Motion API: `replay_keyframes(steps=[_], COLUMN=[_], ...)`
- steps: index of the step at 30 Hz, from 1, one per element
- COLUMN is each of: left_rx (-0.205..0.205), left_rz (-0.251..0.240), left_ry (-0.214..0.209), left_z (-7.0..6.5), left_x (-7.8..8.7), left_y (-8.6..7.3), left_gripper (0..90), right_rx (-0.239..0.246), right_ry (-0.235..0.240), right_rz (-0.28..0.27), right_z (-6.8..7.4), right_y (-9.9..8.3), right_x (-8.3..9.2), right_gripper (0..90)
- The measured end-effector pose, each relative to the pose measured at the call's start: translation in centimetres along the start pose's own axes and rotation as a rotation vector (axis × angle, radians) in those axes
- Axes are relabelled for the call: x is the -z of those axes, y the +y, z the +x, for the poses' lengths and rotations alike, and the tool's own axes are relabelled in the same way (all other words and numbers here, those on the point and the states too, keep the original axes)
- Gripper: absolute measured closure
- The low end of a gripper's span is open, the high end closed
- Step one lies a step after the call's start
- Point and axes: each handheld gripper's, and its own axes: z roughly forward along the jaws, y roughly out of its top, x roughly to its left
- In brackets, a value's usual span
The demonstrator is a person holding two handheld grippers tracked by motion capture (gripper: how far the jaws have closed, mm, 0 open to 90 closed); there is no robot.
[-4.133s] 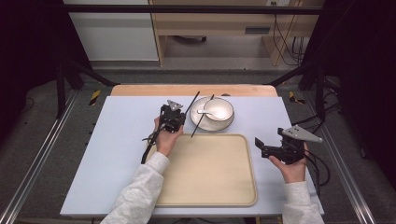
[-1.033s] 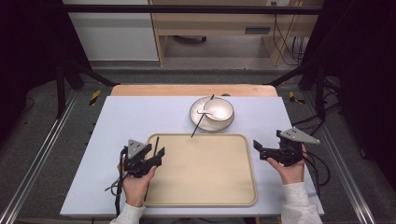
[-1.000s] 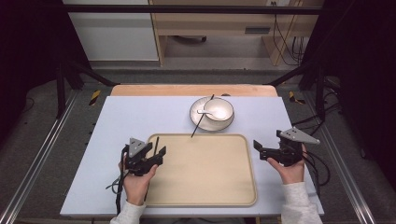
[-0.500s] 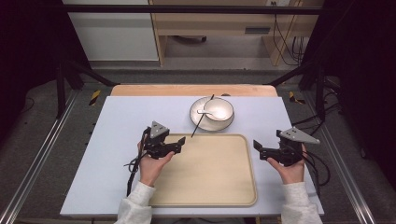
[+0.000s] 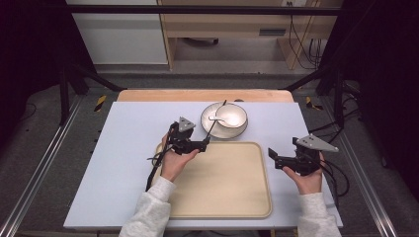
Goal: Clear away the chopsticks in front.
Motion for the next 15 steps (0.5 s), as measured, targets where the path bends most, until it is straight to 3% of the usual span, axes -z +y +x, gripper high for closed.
replay_keyframes(steps=[10,15], left_rx=[-0.052,-0.051], left_rz=[0.07,0.1], left_ry=[0.018,0.035], left_z=[0.2,0.5], left_x=[-3.5,-5.0], left_y=[0.8,1.0], left_gripper=[26.0,31.0], right_rx=[0.001,-0.002], right_ry=[-0.002,-0.002], right_rz=[0.003,0.0], right_z=[-0.1,-0.1], right_y=[0.0,0.0], right_x=[0.0,0.1], right_gripper=[2.8,2.9])
